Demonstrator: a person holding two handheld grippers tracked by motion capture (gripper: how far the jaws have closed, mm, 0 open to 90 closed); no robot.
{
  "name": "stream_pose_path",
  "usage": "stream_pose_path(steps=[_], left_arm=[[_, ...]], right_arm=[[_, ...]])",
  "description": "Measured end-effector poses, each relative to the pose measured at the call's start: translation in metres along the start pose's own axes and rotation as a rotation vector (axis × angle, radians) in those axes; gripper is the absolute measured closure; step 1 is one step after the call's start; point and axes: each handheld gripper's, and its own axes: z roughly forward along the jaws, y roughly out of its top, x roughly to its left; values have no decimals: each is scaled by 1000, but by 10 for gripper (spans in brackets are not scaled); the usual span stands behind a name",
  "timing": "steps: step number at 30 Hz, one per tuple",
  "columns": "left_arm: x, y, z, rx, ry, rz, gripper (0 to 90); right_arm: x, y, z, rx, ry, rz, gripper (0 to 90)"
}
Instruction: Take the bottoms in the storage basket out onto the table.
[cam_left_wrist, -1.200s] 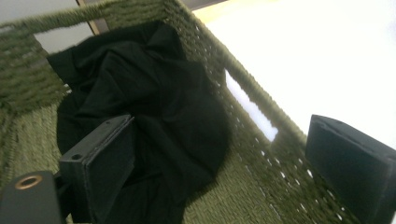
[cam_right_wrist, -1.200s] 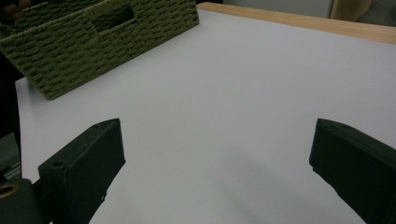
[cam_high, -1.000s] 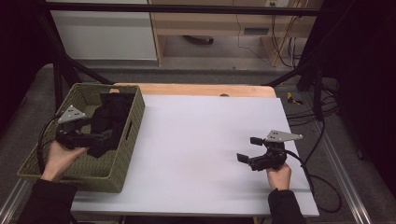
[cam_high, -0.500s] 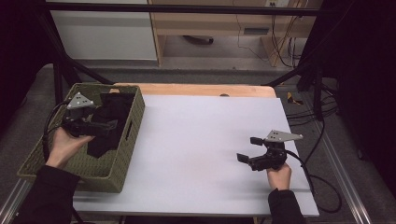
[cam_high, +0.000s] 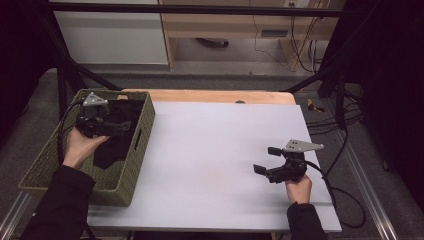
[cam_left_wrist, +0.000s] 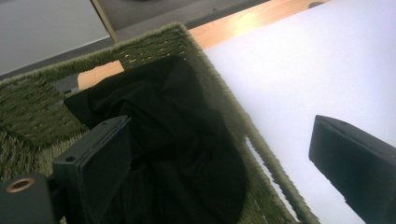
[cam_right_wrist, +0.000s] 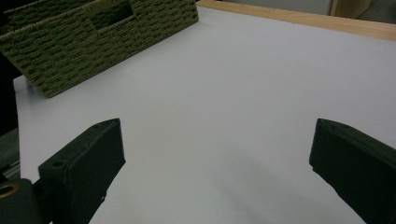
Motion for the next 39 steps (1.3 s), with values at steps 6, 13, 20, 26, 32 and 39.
stream_pose_path(steps=[6, 13, 20, 26, 32, 39], left_arm=[[6, 3, 8, -12, 26, -21, 58], [13, 3, 18, -19, 52, -28, 47], [21, 2, 36, 31, 66, -25, 47], [27, -1, 47, 58, 67, -26, 52], [34, -7, 62, 93, 73, -46, 77], [39, -10, 72, 102, 84, -68, 107]], right_arm=[[0, 0, 0, 6, -1, -1, 38], [0, 0, 0, 2, -2, -2, 38], [0, 0, 0, 3, -3, -3, 38], [0, 0, 0, 5, -3, 0, 38], [0, -1, 1, 9, -8, -3, 38], [0, -1, 1, 9, -9, -3, 38]])
